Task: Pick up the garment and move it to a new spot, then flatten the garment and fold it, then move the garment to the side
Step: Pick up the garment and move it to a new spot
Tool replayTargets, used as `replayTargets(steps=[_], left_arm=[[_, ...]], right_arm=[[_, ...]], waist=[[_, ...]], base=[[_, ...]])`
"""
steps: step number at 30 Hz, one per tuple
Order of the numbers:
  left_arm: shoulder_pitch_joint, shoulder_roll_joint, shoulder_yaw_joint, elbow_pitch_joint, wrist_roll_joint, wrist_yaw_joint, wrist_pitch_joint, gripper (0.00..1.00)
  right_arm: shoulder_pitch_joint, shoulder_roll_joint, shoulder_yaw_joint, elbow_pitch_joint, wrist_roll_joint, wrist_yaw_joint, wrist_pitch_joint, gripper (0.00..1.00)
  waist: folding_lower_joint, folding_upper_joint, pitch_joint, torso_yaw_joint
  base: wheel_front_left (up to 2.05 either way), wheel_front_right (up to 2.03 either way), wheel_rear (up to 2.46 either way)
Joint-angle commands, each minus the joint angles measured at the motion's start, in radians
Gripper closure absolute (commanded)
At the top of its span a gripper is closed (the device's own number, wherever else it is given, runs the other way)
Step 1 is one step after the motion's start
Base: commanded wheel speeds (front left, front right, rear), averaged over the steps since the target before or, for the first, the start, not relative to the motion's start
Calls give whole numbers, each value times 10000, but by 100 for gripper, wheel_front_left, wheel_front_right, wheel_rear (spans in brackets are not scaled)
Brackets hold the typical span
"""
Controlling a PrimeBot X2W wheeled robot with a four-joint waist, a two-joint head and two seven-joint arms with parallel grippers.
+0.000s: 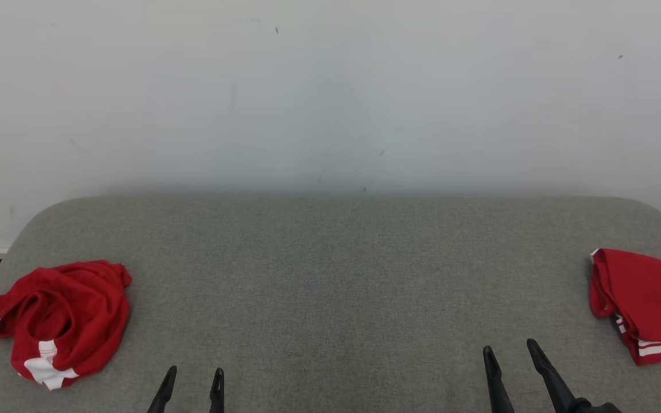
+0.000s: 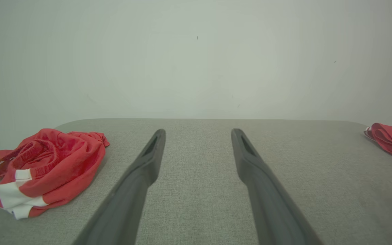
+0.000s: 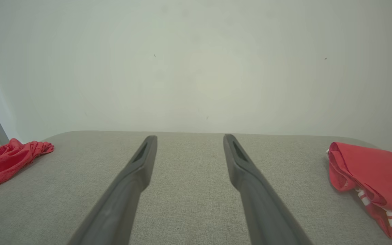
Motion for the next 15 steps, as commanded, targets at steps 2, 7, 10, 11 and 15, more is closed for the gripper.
replayTargets(steps=[2,7,10,11,15], left_arm=[[-74,-17,-22,32,115,-11,-32,0],[-111,-18,81,-2,95,-15,-32,0],[-62,-18,61,-6,54,-14,-32,0],[-37,-18,43,-9,48,-14,-32,0],[-8,-18,-10,-16,21,-16,-32,0]], right_arm=[[-32,38,17,-30,-52,-26,0,0],[-57,40,37,-36,-65,-26,0,0],[-10,42,18,-32,-64,-26,0,0],[-4,42,18,-28,-61,-26,0,0],[7,44,-77,-28,9,-26,0,0]], waist=[[0,-1,83,10],[0,-1,144,6],[0,-1,146,9],[0,-1,145,10],[0,-1,139,31]], base=[[0,0,0],[0,0,0],[0,0,0],[0,0,0],[0,0,0]])
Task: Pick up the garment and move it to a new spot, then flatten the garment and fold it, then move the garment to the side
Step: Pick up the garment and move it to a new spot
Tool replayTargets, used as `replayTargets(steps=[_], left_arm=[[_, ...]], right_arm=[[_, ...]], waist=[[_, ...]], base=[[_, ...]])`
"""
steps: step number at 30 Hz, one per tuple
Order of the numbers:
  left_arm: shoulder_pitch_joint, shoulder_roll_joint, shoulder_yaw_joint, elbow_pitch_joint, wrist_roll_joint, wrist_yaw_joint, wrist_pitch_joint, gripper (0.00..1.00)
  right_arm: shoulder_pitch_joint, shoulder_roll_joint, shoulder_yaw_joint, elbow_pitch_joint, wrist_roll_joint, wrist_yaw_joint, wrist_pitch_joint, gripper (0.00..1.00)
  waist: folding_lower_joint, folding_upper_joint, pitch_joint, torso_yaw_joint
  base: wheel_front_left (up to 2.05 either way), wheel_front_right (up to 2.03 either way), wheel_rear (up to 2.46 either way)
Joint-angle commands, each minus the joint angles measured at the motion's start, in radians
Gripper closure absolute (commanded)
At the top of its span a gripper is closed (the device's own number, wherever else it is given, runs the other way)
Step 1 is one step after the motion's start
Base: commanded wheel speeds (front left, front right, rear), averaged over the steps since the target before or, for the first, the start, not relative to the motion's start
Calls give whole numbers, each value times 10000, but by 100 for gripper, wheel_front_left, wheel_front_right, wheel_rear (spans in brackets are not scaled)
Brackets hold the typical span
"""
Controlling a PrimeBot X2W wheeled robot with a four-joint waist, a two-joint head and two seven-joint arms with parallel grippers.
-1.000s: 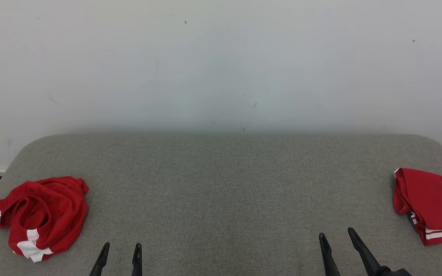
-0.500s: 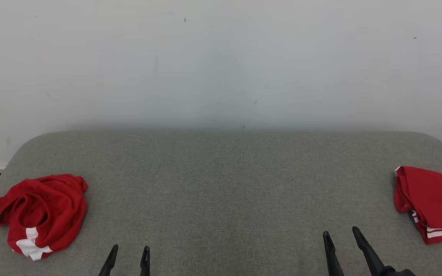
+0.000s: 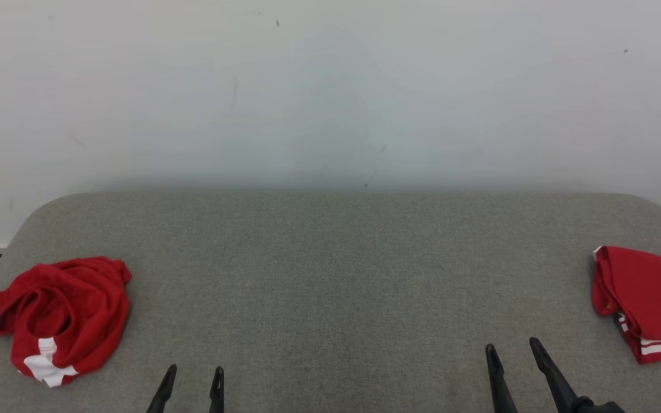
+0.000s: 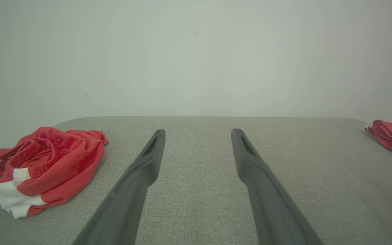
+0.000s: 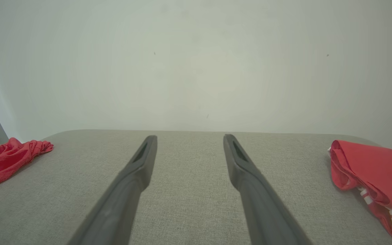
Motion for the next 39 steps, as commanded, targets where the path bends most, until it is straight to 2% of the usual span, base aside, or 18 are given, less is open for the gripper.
replayTargets(steps=[1,14,23,29,34,39], left_arm=[[11,-18,-4,-35,-36,18,-32,0],[64,-18,-15,-187,-73,63,-32,0],[38,-16,133,-277,33,121,-32,0],[142,-18,343,-427,205,178,-32,0],[168,-18,616,-565,327,531,-32,0],[251,-17,662,-741,333,579,-32,0]], right_arm=[[41,21,-28,-12,32,-26,0,0],[118,21,-22,-29,51,-26,0,0],[-12,14,298,10,166,-26,0,0],[-12,22,650,45,316,-26,0,0],[-118,29,939,29,411,-26,0,0],[-178,38,1132,14,498,-26,0,0]], waist=[[0,-1,-1,8],[0,-1,36,75],[0,-1,72,555],[0,-1,99,1426],[0,-1,136,2204],[0,-1,159,2954]], base=[[0,0,0],[0,0,0],[0,0,0],[0,0,0],[0,0,0],[0,0,0]])
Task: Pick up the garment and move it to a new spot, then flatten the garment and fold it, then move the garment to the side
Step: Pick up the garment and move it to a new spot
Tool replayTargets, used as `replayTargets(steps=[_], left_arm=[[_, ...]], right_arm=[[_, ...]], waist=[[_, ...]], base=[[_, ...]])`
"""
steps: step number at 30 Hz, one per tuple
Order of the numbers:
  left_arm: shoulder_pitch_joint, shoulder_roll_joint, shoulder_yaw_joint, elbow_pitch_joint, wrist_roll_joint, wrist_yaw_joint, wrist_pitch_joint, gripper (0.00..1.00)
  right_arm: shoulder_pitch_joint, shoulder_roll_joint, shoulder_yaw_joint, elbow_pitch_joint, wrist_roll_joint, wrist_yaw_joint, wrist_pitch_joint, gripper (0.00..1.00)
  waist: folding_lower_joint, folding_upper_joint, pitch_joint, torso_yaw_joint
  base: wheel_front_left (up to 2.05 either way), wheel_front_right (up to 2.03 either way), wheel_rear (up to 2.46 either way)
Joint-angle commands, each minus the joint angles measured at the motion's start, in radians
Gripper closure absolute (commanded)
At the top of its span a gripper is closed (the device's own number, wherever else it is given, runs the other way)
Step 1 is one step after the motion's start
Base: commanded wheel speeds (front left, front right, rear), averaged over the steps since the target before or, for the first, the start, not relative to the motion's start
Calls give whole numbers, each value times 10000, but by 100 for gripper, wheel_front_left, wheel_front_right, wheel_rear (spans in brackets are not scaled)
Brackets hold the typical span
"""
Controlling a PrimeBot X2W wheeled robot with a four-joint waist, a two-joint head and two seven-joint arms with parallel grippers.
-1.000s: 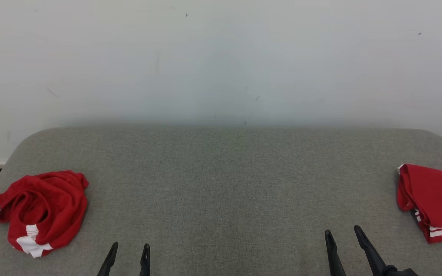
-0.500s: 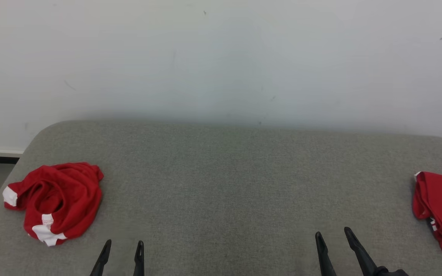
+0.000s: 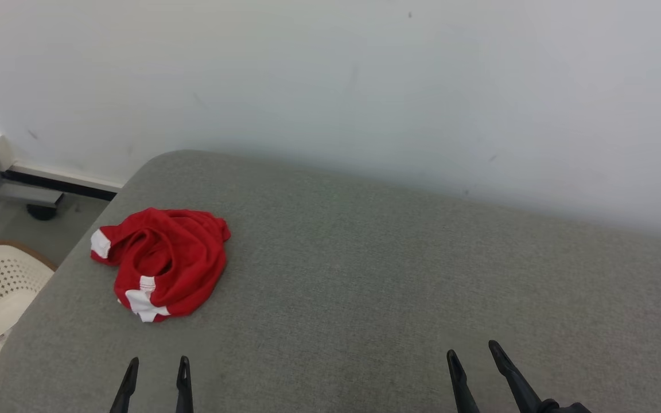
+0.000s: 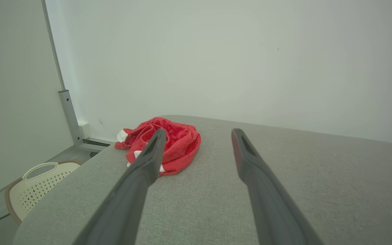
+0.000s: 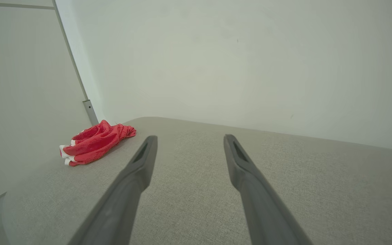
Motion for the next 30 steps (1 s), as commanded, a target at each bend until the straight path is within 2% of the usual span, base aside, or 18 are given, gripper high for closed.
replayTargets(steps=[1,7,10,22,30], left_arm=[[89,-13,36,-66,90,-4,-32,0],[92,-13,80,-196,23,4,-32,0],[103,-13,144,-280,-79,72,-32,0],[182,-15,186,-550,-282,246,-32,0],[84,-15,20,-496,-221,161,-32,0]], right_arm=[[-71,15,-8,-25,53,-26,-1,0],[-103,28,117,-33,58,-26,0,0],[-259,33,273,0,65,-26,0,0],[-614,-114,465,176,185,-26,0,0],[-349,-157,258,135,112,-26,0,0]], waist=[[0,-1,39,813],[0,-1,66,1605],[0,-1,200,1769],[0,-1,464,1998],[0,-1,563,2077]], base=[[0,0,0],[0,0,0],[0,0,0],[0,0,0],[0,0,0]])
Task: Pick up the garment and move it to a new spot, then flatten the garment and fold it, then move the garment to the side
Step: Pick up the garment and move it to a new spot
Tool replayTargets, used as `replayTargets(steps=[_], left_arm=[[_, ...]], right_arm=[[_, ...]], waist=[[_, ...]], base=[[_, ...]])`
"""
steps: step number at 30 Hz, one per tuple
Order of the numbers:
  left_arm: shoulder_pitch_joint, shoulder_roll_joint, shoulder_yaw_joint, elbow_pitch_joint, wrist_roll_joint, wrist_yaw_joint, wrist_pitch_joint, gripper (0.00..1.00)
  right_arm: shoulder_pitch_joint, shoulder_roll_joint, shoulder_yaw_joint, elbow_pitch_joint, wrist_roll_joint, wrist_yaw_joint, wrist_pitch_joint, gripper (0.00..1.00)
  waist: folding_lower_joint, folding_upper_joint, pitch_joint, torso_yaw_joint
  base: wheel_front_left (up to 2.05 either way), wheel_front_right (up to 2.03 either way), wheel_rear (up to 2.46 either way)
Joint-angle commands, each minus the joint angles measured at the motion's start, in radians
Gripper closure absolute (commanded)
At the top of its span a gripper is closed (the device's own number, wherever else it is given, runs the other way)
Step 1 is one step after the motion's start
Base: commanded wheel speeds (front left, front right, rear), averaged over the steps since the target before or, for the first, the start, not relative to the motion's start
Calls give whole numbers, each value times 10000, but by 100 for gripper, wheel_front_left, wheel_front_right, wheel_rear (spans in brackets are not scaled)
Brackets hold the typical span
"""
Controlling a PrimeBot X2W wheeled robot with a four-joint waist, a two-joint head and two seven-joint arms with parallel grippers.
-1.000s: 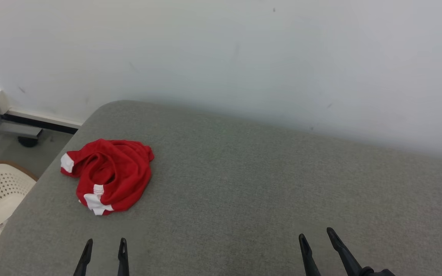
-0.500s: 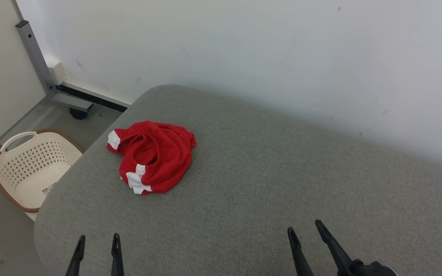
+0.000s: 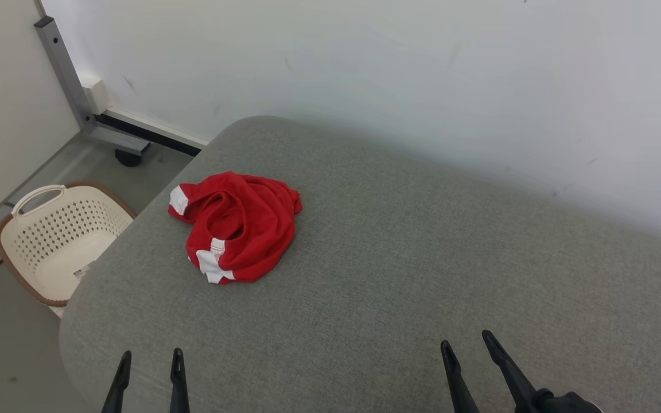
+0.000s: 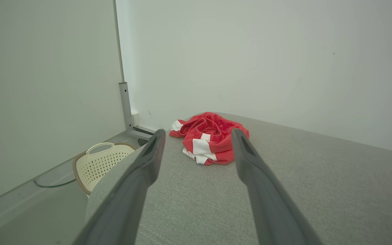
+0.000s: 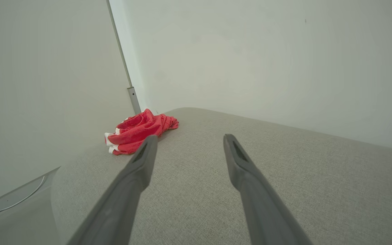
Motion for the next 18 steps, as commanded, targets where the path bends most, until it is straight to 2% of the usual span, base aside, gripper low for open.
replayTargets(steps=[1,6,12,18], left_arm=[[3,-17,-31,24,14,-56,-32,0],[-440,-17,-6,29,-155,-186,-32,0],[-1770,-18,238,110,-385,-403,-32,0],[-3757,127,425,1281,-507,-714,-32,0]], right_arm=[[140,-54,-55,-32,-60,-26,0,0],[280,-144,-194,-126,-192,-26,-1,0],[-179,-560,-185,-158,-363,-26,0,0],[-704,-1019,-108,-145,-425,-26,0,0]], waist=[[0,0,42,34],[0,0,353,55],[0,0,1210,-97],[0,0,2068,-250]], base=[[0,0,0],[0,0,0],[0,0,0],[0,0,0]])
